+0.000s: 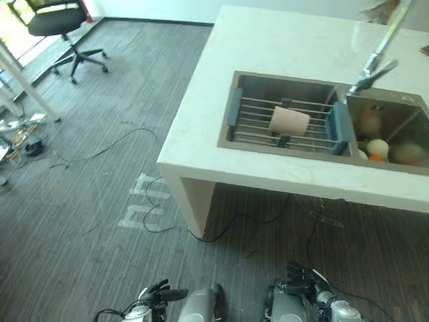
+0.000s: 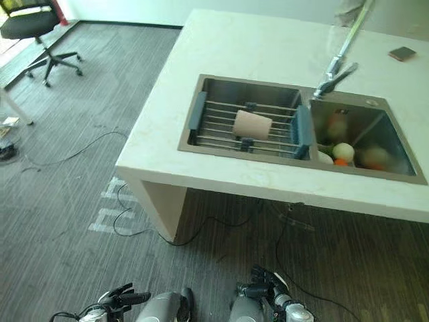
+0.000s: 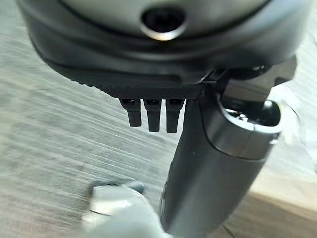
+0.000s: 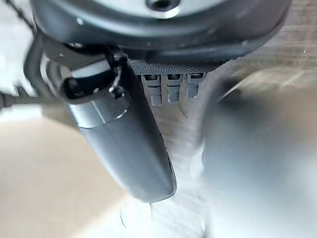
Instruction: Place the dishes in the dishwasher.
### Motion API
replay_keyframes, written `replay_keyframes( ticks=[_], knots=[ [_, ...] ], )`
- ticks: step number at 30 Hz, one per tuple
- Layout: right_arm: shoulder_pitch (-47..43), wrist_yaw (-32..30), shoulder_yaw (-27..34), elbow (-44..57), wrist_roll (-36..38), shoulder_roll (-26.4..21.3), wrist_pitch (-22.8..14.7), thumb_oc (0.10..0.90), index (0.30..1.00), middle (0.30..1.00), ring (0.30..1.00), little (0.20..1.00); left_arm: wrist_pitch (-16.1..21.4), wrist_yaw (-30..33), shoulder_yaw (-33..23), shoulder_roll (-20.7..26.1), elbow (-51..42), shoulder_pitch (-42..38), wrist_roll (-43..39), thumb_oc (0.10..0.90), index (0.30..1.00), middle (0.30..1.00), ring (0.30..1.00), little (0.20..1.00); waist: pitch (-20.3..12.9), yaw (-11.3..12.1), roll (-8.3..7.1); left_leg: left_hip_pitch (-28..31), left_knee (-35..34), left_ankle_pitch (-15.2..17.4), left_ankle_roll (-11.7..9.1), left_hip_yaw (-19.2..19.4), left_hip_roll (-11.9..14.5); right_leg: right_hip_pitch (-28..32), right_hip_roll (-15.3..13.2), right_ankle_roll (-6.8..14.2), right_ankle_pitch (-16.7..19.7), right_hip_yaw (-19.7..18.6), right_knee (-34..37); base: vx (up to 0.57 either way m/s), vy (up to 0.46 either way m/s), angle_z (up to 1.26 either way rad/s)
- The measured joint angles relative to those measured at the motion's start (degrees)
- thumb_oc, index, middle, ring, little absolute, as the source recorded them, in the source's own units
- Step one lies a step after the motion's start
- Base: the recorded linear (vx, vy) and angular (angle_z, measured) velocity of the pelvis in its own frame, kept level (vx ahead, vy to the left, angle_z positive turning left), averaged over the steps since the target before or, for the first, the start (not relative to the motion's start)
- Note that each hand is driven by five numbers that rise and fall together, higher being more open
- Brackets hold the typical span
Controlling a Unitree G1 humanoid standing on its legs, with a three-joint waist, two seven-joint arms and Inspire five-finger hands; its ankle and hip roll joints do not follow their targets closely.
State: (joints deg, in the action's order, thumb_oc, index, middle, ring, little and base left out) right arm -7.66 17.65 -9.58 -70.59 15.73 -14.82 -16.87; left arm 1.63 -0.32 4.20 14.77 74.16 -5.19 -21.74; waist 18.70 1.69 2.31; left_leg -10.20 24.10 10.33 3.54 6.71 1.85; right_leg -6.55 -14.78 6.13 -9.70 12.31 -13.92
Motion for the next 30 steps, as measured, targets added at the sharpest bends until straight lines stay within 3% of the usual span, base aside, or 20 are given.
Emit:
replay_keyframes(
  ticks=[2,3,5,6,7,9,12,22,30],
  knots=[
    [-1.6,0.5,-0.9,0.0,-2.0,0.5,-0.1,0.800,0.900,0.900,0.900,0.900,-0.2,0.1,0.0,-0.8,0.9,2.1,-0.1,0.800,0.900,0.900,0.900,0.900,0.7,0.2,-0.51,0.8,-0.5,-0.7,-0.7,0.3,-0.3,0.0,0.2,-0.5,0.3,-0.4,-3.5,0.05,-0.578,0.08],
    [-1.3,0.6,-2.5,0.0,-4.7,0.9,-0.3,0.800,0.900,0.900,0.900,0.900,-0.4,0.7,-0.4,-0.4,0.9,3.8,-0.4,0.800,0.900,0.900,0.900,0.900,0.5,0.3,-1.31,1.8,-1.0,-0.9,-1.4,0.2,0.2,0.2,1.8,-2.2,-0.7,0.1,-7.3,0.02,-0.403,0.11],
    [-0.9,0.7,-4.4,0.7,-6.2,1.2,-0.6,0.800,0.900,0.900,0.900,0.900,-0.7,1.0,-0.4,-0.8,0.7,4.7,0.3,0.800,0.900,0.900,0.900,0.900,0.3,1.1,-1.98,2.7,-3.4,-2.8,-3.5,-1.5,1.8,1.2,5.3,-3.5,-0.3,0.4,-6.8,0.00,-0.290,0.24],
    [-0.5,0.5,-4.3,0.5,-6.3,1.1,-0.5,0.800,0.900,0.900,0.900,0.900,-1.5,1.0,-0.1,-1.1,0.6,4.5,1.3,0.800,0.900,0.900,0.900,0.900,0.2,2.0,-2.75,3.3,-5.1,-4.1,-4.6,-1.7,2.6,1.8,5.8,-3.6,1.8,1.7,-5.8,0.07,-0.127,0.36],
    [0.2,-0.5,-3.9,0.3,-5.9,0.5,-0.1,0.800,0.900,0.900,0.900,0.900,-1.9,1.1,1.5,-2.2,0.6,4.2,2.2,0.800,0.900,0.900,0.900,0.900,0.1,3.0,-3.29,3.1,-5.7,-4.7,-4.8,-2.3,3.4,2.0,7.4,-4.3,1.2,2.7,-5.8,0.07,-0.047,0.28],
    [0.3,-1.5,-3.8,0.3,-5.0,-0.4,1.3,0.800,0.900,0.900,0.900,0.900,-2.6,1.0,2.2,-2.6,0.6,4.5,2.4,0.800,0.900,0.900,0.900,0.900,-0.1,2.9,-3.55,3.8,-7.8,-4.7,-4.8,-4.3,3.1,2.0,8.5,-4.9,1.1,3.0,-5.5,0.10,0.013,0.04],
    [1.5,-1.8,-2.4,0.1,-3.2,-1.6,1.9,0.800,0.900,0.900,0.900,0.900,-4.0,2.1,2.5,-2.4,1.2,4.5,4.6,0.800,0.900,0.900,0.900,0.900,-1.1,1.3,-3.06,5.1,-10.0,-6.2,-6.6,-0.8,5.2,3.0,8.8,-6.4,1.5,4.3,-4.5,0.05,0.030,0.09],
    [3.4,-1.7,-2.1,0.0,-3.7,1.8,1.7,0.800,0.900,0.900,0.900,0.900,-3.9,2.2,2.2,-2.1,1.4,4.0,4.6,0.800,0.900,0.900,0.900,0.900,-6.4,1.2,-1.83,5.4,-8.9,-4.8,-4.3,1.0,2.7,2.6,6.4,-5.5,1.7,2.7,-3.9,0.06,-0.001,-0.04],
    [5.5,-3.0,0.9,-2.3,4.8,1.9,4.4,0.800,0.900,0.900,0.900,0.900,-2.2,2.2,2.5,-2.2,1.9,4.5,4.5,0.800,0.900,0.900,0.900,0.900,-8.1,-0.4,-1.79,5.3,-8.4,-4.5,-4.2,2.1,3.0,1.9,6.6,-4.9,2.1,1.4,-4.0,0.03,0.004,-0.08]
  ],
)
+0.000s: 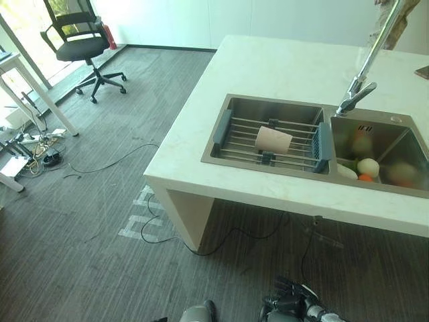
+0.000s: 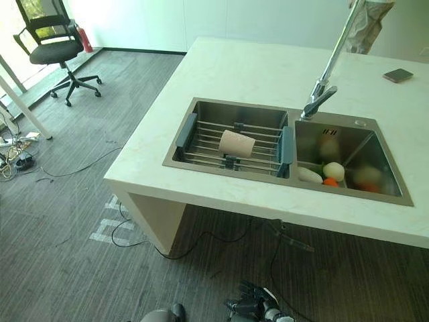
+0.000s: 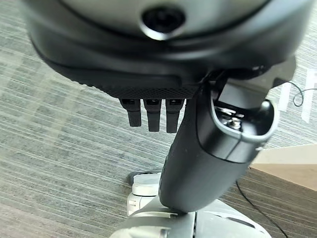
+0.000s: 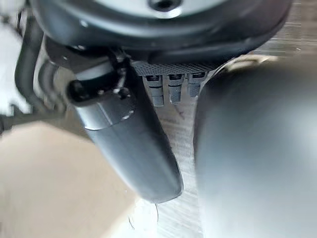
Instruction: Place the dishes in the dishwasher.
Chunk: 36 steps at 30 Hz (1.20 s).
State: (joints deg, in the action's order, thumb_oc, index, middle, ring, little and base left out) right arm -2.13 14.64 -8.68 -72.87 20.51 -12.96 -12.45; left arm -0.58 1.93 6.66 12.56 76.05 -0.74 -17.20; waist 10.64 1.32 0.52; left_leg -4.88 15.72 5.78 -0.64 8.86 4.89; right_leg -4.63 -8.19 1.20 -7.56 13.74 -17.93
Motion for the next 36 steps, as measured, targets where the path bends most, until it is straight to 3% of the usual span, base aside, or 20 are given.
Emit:
replay_keyframes(
  ticks=[8,18,25,26,27,29,32,34,35,36],
  knots=[
    [1.0,-0.9,0.5,0.0,2.2,-0.3,0.5,0.800,0.900,0.900,0.900,0.900,3.8,2.8,3.1,0.1,-0.4,-0.3,2.9,0.800,0.900,0.900,0.900,0.900,-0.3,-1.4,0.44,0.0,0.3,0.0,0.2,0.9,0.0,-0.5,0.0,0.2,0.3,-1.0,0.0,0.01,0.030,-0.07],
    [0.8,-1.5,0.5,0.1,2.8,-0.8,0.6,0.800,0.900,0.900,0.900,0.900,14.3,4.9,4.5,0.1,-6.6,-1.7,4.1,0.800,0.900,0.900,0.900,0.900,-0.9,-2.9,1.90,1.1,-0.7,0.0,0.4,3.2,0.2,-0.9,-0.1,0.3,0.7,-2.5,0.3,0.01,0.023,-0.11],
    [0.4,-1.5,1.7,0.1,3.3,-1.0,1.6,0.800,0.900,0.900,0.900,0.900,15.5,3.6,6.8,-0.5,-8.7,-2.9,4.5,0.800,0.900,0.900,0.900,0.900,-0.9,-4.1,2.34,1.4,-1.2,-0.2,0.2,3.7,0.7,-0.7,0.6,0.4,1.1,-2.5,1.3,0.01,-0.009,-0.05],
    [-0.3,-1.5,1.7,0.1,3.2,-1.2,1.7,0.800,0.900,0.900,0.900,0.900,15.5,3.6,6.7,-0.6,-8.5,-3.0,4.5,0.800,0.900,0.900,0.900,0.900,1.6,-4.3,1.97,4.1,-3.4,-0.6,-0.5,4.8,1.2,1.4,1.6,0.4,2.5,-3.4,3.8,0.00,-0.035,-0.03],
    [-0.5,-1.2,1.3,0.4,4.7,-1.3,2.0,0.800,0.900,0.900,0.900,0.900,15.3,2.8,6.5,-0.7,-8.6,-2.9,2.4,0.800,0.900,0.900,0.900,0.900,1.5,-3.8,1.95,3.6,-3.0,-0.5,-0.4,4.1,0.5,1.2,2.3,0.6,3.1,-3.3,4.1,-0.01,-0.055,-0.04],
    [-1.6,0.5,0.4,0.6,8.1,-1.8,2.9,0.800,0.900,0.900,0.900,0.900,14.2,-0.4,6.0,-1.0,-8.5,-4.0,-5.6,0.800,0.900,0.900,0.900,0.900,0.9,-2.1,2.36,-0.1,-0.8,0.8,0.2,-0.9,-0.4,-0.1,3.5,0.6,5.6,-3.8,6.6,-0.02,-0.064,-0.17],
    [-3.0,1.0,0.0,2.1,9.0,-1.7,2.9,0.800,0.900,0.900,0.900,0.900,13.7,-1.6,4.5,-1.1,-7.7,-3.8,-7.2,0.800,0.900,0.900,0.900,0.900,1.0,-0.9,1.37,-2.5,1.2,1.8,0.0,-1.5,-0.6,-0.9,4.1,0.8,8.1,-4.1,8.9,-0.02,-0.003,-0.19],
    [-4.2,0.4,0.0,3.2,8.9,-1.6,2.9,0.800,0.900,0.900,0.900,0.900,13.4,-2.1,4.4,-1.1,-7.7,-3.1,-7.2,0.800,0.900,0.900,0.900,0.900,1.1,-0.8,0.90,-3.8,3.5,2.9,0.9,-2.8,-1.5,-0.9,4.2,1.2,9.1,-4.5,10.3,0.01,0.038,-0.22],
    [-5.7,-0.4,0.2,3.3,8.8,-1.6,2.9,0.800,0.900,0.900,0.900,0.900,13.0,-2.3,4.0,-1.1,-7.8,-2.9,-7.1,0.800,0.900,0.900,0.900,0.900,1.1,0.0,0.74,-4.9,5.5,4.2,2.5,-4.3,-3.0,-0.4,3.8,2.6,9.5,-4.9,12.6,-0.03,0.000,-0.56],
    [-7.1,-0.8,0.1,3.3,7.3,-1.8,2.8,0.800,0.900,0.900,0.900,0.900,13.0,-2.2,3.8,-1.1,-8.2,-2.9,-6.8,0.800,0.900,0.900,0.900,0.900,1.7,0.6,0.94,-5.5,6.7,4.2,5.0,-4.3,-3.6,-2.2,2.7,7.4,7.5,-4.7,8.2,-0.06,-0.120,-0.52]
  ],
)
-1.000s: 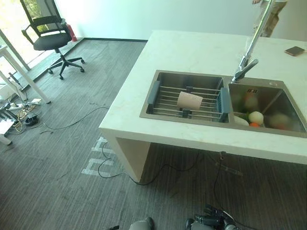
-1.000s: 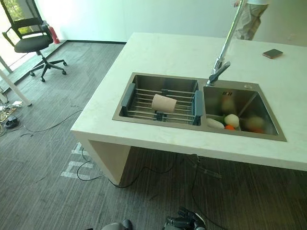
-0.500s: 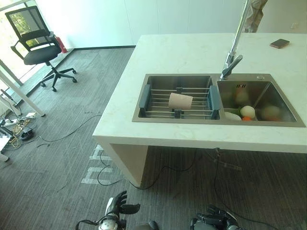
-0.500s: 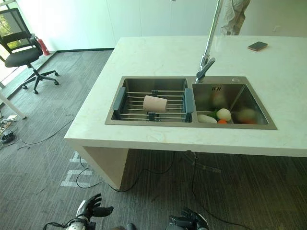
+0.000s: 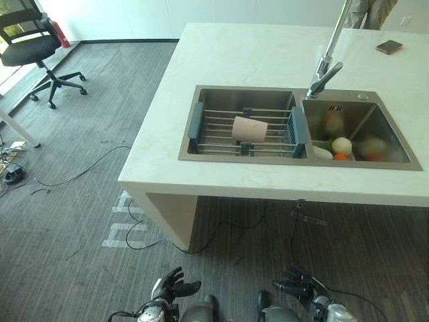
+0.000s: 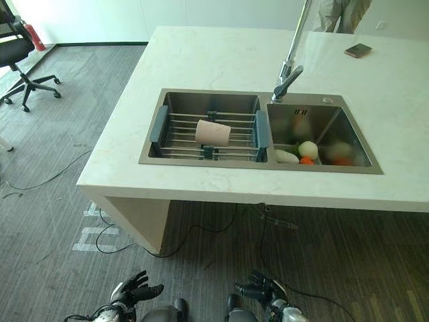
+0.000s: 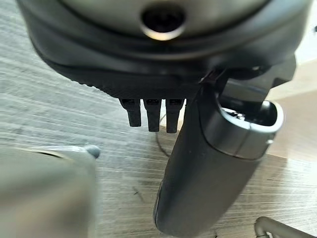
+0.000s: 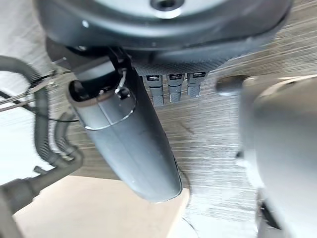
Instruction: Place the dishes in the dishwasher.
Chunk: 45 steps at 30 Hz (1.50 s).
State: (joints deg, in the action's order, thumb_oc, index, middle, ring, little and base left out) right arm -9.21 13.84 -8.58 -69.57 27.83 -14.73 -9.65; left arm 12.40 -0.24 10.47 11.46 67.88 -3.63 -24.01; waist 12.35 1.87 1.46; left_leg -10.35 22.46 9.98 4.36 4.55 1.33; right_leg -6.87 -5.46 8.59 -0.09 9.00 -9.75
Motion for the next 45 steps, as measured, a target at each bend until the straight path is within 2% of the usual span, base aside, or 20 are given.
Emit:
replay_keyframes(
  ticks=[1,2,3,4,6,7,8,10,12,14,17,20,22,24,26,28,31,37,42,45],
  knots=[
    [-1.0,-0.4,-0.8,0.1,-2.2,-0.3,-0.2,0.800,0.900,0.900,0.900,0.900,-0.1,0.4,0.4,0.5,-0.4,-0.4,0.1,0.800,0.900,0.900,0.900,0.900,0.8,-0.1,0.20,-1.8,3.2,1.7,0.2,-0.3,0.4,-4.7,-1.6,2.0,-1.4,-0.2,-11.6,-0.01,-0.208,-0.25],
    [-1.9,-0.9,-1.8,0.2,-3.9,-0.7,-0.3,0.800,0.900,0.900,0.900,0.900,-0.2,1.4,1.7,0.9,-0.7,-1.8,0.0,0.800,0.900,0.900,0.900,0.900,2.6,0.2,1.15,-2.4,6.9,3.7,0.4,-0.9,0.3,-10.7,-3.3,1.2,-1.6,-0.5,-23.6,0.03,-0.343,0.06],
    [-2.5,-1.3,-3.1,0.4,-5.5,-1.3,-0.4,0.800,0.900,0.900,0.900,0.900,-0.3,2.5,4.1,1.6,-0.6,-3.4,0.0,0.800,0.900,0.900,0.900,0.900,4.2,0.5,0.41,-3.2,8.6,4.1,0.8,-0.9,-0.5,-15.1,-5.4,0.4,-3.0,0.1,-31.4,0.06,-0.363,0.33],
    [-2.6,-1.8,-3.7,0.4,-5.9,-1.5,-0.8,0.800,0.900,0.900,0.900,0.900,-0.4,2.6,3.8,1.8,-1.3,-4.7,0.0,0.800,0.900,0.900,0.900,0.900,5.2,0.3,0.77,-3.4,8.7,4.1,0.8,-1.2,-0.6,-16.2,-6.0,-1.5,-4.5,0.3,-27.2,0.13,-0.525,0.50],
    [-2.2,-1.8,-2.2,0.5,-5.8,-1.4,-1.0,0.800,0.900,0.900,0.900,0.900,-0.6,3.2,3.1,1.7,-1.6,-4.4,0.0,0.800,0.900,0.900,0.900,0.900,5.9,0.0,2.03,-3.3,7.1,3.7,0.1,-2.1,-0.8,-12.1,-5.2,-1.4,-4.1,0.7,-7.8,0.16,-0.517,0.53],
    [-2.2,-1.8,-1.8,0.0,-5.8,-1.2,-0.9,0.800,0.900,0.900,0.900,0.900,-0.7,3.6,2.6,1.8,-1.3,-4.2,0.0,0.800,0.900,0.900,0.900,0.900,5.9,-0.1,1.68,-3.5,6.7,3.3,-0.2,-2.4,-1.9,-11.2,-5.1,-1.0,-3.4,-1.4,-3.9,0.27,-0.660,0.57],
    [-1.8,-1.9,-1.7,-0.1,-5.6,-0.9,-0.6,0.800,0.900,0.900,0.900,0.900,-0.9,4.8,1.5,1.8,-0.6,-3.7,0.0,0.800,0.900,0.900,0.900,0.900,6.3,-0.2,1.44,-3.0,6.8,3.4,0.1,-3.2,-3.0,-10.8,-5.2,-1.8,-3.6,-3.8,-7.9,0.30,-0.709,0.53],
    [-2.1,-1.8,-1.8,-0.9,-5.3,0.1,0.1,0.800,0.900,0.900,0.900,0.900,-1.2,5.3,0.2,2.1,-1.4,-2.1,-0.4,0.800,0.900,0.900,0.900,0.900,6.1,0.0,0.72,-0.8,5.1,3.4,-0.8,-4.8,-3.3,-6.9,-4.4,-4.5,-5.3,-0.2,-11.7,0.23,-0.531,0.46],
    [-1.9,-1.4,-1.9,-0.6,-5.3,0.7,0.4,0.800,0.900,0.900,0.900,0.900,-1.5,5.8,-0.1,2.1,-1.9,-0.2,-0.5,0.800,0.900,0.900,0.900,0.900,6.1,-0.1,0.93,2.8,1.5,2.2,-2.7,-6.4,-1.3,-2.4,-2.3,-6.0,-2.9,2.0,-7.9,0.15,-0.403,0.27],
    [-2.0,-1.9,-1.9,-0.1,-5.2,0.6,0.4,0.800,0.900,0.900,0.900,0.900,-1.7,5.7,-0.1,1.7,-1.8,0.5,-0.4,0.800,0.900,0.900,0.900,0.900,5.9,-0.4,1.03,4.6,-2.3,0.6,-4.9,-6.9,0.3,-0.9,-0.4,-6.9,-3.2,3.0,-7.5,0.06,-0.363,0.28],
    [-1.3,-4.2,-0.7,0.0,-5.1,-2.0,0.2,0.800,0.900,0.900,0.900,0.900,-0.8,3.3,0.5,-0.6,-2.6,-1.2,-0.3,0.800,0.900,0.900,0.900,0.900,5.8,-1.6,0.74,1.3,-1.2,-5.7,-6.6,-0.2,1.3,0.3,-1.7,-8.9,-4.3,7.7,-5.5,0.03,-0.103,0.93],
    [-2.0,-4.9,1.4,-0.2,-5.1,-3.2,-0.1,0.800,0.900,0.900,0.900,0.900,-0.8,3.1,0.6,-1.5,-2.8,-1.5,-0.2,0.800,0.900,0.900,0.900,0.900,6.8,-1.3,1.44,-1.7,-2.4,-4.3,-7.9,0.8,2.2,1.1,-0.7,-12.1,-6.1,9.1,-5.1,0.10,0.020,0.26],
    [-2.3,-5.1,1.4,-0.4,-5.0,-3.5,-0.6,0.800,0.900,0.900,0.900,0.900,-1.1,3.3,0.0,-1.3,-2.6,-0.6,0.2,0.800,0.900,0.900,0.900,0.900,7.0,-1.5,2.75,-0.9,-6.1,-4.8,-7.2,-2.0,2.4,2.6,0.8,-12.0,-6.4,9.4,-5.1,0.10,0.104,-0.18],
    [-1.5,-5.1,1.6,-0.6,-2.4,-3.8,-1.2,0.800,0.900,0.900,0.900,0.900,-1.1,3.3,-0.1,-1.3,-2.5,-1.9,0.8,0.800,0.900,0.900,0.900,0.900,7.1,-1.9,2.95,-0.5,-7.5,-5.0,-7.1,-1.3,2.9,2.2,0.3,-12.3,-6.8,9.8,-5.0,0.12,0.096,0.10],
    [-0.3,-5.0,1.5,-0.5,-2.4,-3.5,-1.2,0.800,0.900,0.900,0.900,0.900,-1.1,3.2,-0.1,-1.3,-1.7,-2.5,0.8,0.800,0.900,0.900,0.900,0.900,7.1,-2.1,3.05,3.1,-10.9,-6.0,-7.3,-0.5,3.6,1.4,-0.1,-11.4,-8.2,9.3,-7.2,0.09,0.087,0.06],
    [0.5,-4.9,1.5,-0.5,-2.5,-3.3,-1.0,0.800,0.900,0.900,0.900,0.900,-1.0,3.2,-0.1,-1.5,-1.4,-2.6,0.4,0.800,0.900,0.900,0.900,0.900,7.0,-1.8,2.40,4.2,-11.7,-8.2,-6.2,1.1,2.5,0.0,-2.0,-9.9,-9.0,7.8,-9.7,0.07,0.091,-0.19],
    [0.3,-4.7,1.5,-0.5,-3.0,-2.3,-0.8,0.800,0.900,0.900,0.900,0.900,-1.0,3.2,-1.7,-1.4,-1.4,-1.8,-0.6,0.800,0.900,0.900,0.900,0.900,7.0,-1.6,2.47,4.4,-11.6,-7.3,-4.6,3.1,1.2,-0.4,-3.3,-8.4,-8.2,6.3,-9.2,0.09,0.060,-0.21],
    [0.3,-5.2,1.7,-0.4,-3.0,-1.3,0.0,0.800,0.900,0.900,0.900,0.900,-1.0,3.3,-3.9,-1.1,-1.1,-1.2,-3.4,0.800,0.900,0.900,0.900,0.900,6.6,-1.6,2.13,4.9,-11.3,-6.7,-3.7,3.7,0.5,0.5,-3.6,-7.1,-7.3,5.5,-7.9,0.06,0.037,-0.05],
    [2.7,-5.9,4.3,-1.2,-3.0,-1.4,0.3,0.800,0.900,0.900,0.900,0.900,-0.9,3.0,-8.9,-1.1,-0.1,2.3,-11.8,0.800,0.900,0.900,0.900,0.900,3.3,-1.6,0.90,5.2,-11.4,-6.4,-3.8,3.8,0.7,0.4,-3.4,-7.1,-7.4,5.1,-7.6,0.06,0.026,-0.05],
    [4.6,-5.9,5.0,-1.5,-3.0,-1.8,0.4,0.800,0.900,0.900,0.900,0.900,-0.7,2.0,-12.9,-1.1,0.3,4.1,-20.3,0.800,0.900,0.900,0.900,0.900,2.5,-1.6,1.16,5.3,-10.8,-6.3,-3.6,4.2,0.7,0.4,-3.3,-7.3,-7.5,4.5,-7.6,0.04,0.024,-0.07]
  ],
)
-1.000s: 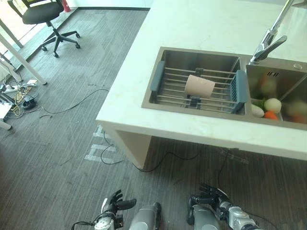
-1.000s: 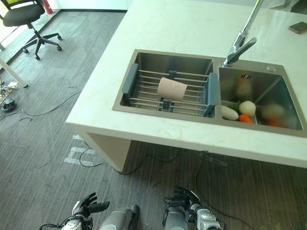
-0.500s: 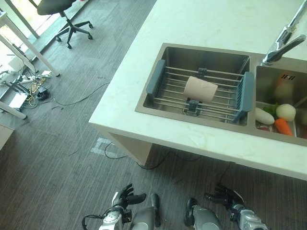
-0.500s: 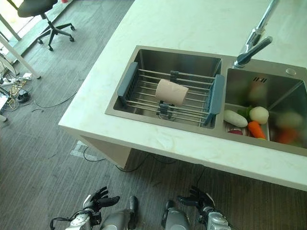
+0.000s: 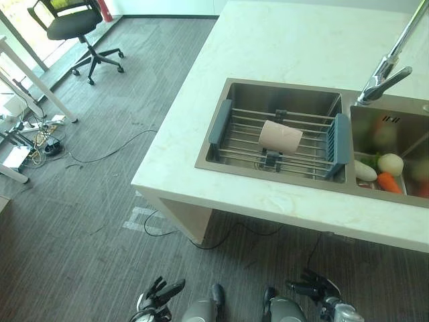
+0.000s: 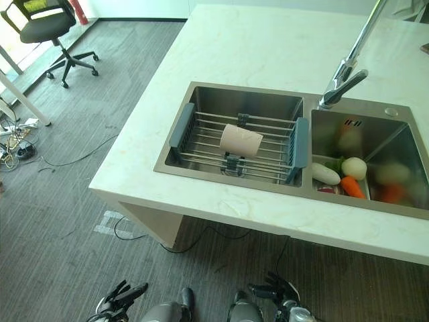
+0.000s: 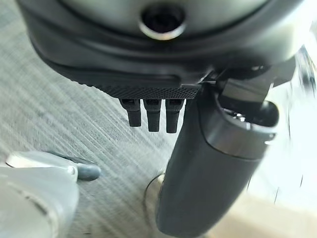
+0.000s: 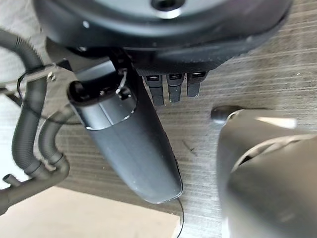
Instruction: Place the dishes in the dishwasher.
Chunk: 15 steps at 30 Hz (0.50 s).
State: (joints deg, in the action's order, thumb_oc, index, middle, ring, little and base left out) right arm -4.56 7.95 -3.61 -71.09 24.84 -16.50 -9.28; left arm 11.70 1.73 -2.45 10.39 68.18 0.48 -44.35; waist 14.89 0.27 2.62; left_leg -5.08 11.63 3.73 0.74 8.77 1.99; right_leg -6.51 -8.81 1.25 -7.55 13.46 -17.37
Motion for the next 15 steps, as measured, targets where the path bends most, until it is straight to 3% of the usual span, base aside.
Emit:
replay_keyframes(
  ticks=[4,7,9,11,13,15],
  knots=[
    [0.7,0.2,0.6,-0.7,0.0,-0.2,0.9,0.800,0.900,0.900,0.900,0.900,2.6,1.1,-7.3,0.4,-1.6,2.0,-4.9,0.800,0.900,0.900,0.900,0.900,-0.7,-0.1,1.01,0.0,0.2,0.7,-0.3,0.6,-0.1,-0.4,-0.2,0.2,-0.1,-0.7,-0.1,0.06,0.036,-0.09],
    [2.3,1.3,2.3,-0.6,0.1,-1.9,0.9,0.800,0.900,0.900,0.900,0.900,8.2,8.4,-11.5,3.3,-7.8,4.5,-1.5,0.800,0.900,0.900,0.900,0.900,-1.6,0.2,2.40,-0.3,0.2,0.8,0.0,1.3,-0.1,-1.1,-0.3,0.2,-0.1,-1.4,-0.2,0.01,0.021,-0.10],
    [3.0,2.1,3.9,-0.6,0.2,-3.5,0.7,0.800,0.900,0.900,0.900,0.900,12.2,15.4,-14.4,9.3,-12.7,6.5,6.1,0.800,0.900,0.900,0.900,0.900,-1.9,0.1,3.23,-0.8,0.1,0.6,0.4,1.9,-0.1,-2.2,-0.2,0.2,-0.1,-1.9,-0.5,-0.01,0.014,-0.16],
    [5.6,2.0,3.9,-0.4,0.7,-4.9,0.4,0.800,0.900,0.900,0.900,0.900,16.0,21.8,-21.2,20.4,-22.0,6.8,12.0,0.800,0.900,0.900,0.900,0.900,-1.9,0.3,4.44,-0.8,0.0,0.4,0.5,2.1,-0.1,-2.4,-0.2,0.0,0.1,-2.1,-0.5,0.00,0.008,-0.05],
    [7.4,1.6,3.8,-0.6,1.2,-4.6,0.2,0.800,0.900,0.900,0.900,0.900,19.3,23.7,-24.5,33.4,-34.6,6.1,18.3,0.800,0.900,0.900,0.900,0.900,-2.0,0.6,5.10,-0.7,0.0,0.4,0.5,2.2,-0.1,-2.4,-0.1,0.2,0.1,-2.5,-0.4,0.01,-0.008,-0.09],
    [7.5,1.3,3.8,-0.8,1.2,-4.7,0.3,0.800,0.900,0.900,0.900,0.900,21.5,20.9,-23.7,39.3,-39.9,2.2,20.6,0.800,0.900,0.900,0.900,0.900,-2.1,1.5,5.01,-0.5,0.0,0.5,0.3,2.5,-0.1,-2.7,0.0,0.5,0.0,-3.1,-0.8,0.04,-0.048,-0.17]
  ],
)
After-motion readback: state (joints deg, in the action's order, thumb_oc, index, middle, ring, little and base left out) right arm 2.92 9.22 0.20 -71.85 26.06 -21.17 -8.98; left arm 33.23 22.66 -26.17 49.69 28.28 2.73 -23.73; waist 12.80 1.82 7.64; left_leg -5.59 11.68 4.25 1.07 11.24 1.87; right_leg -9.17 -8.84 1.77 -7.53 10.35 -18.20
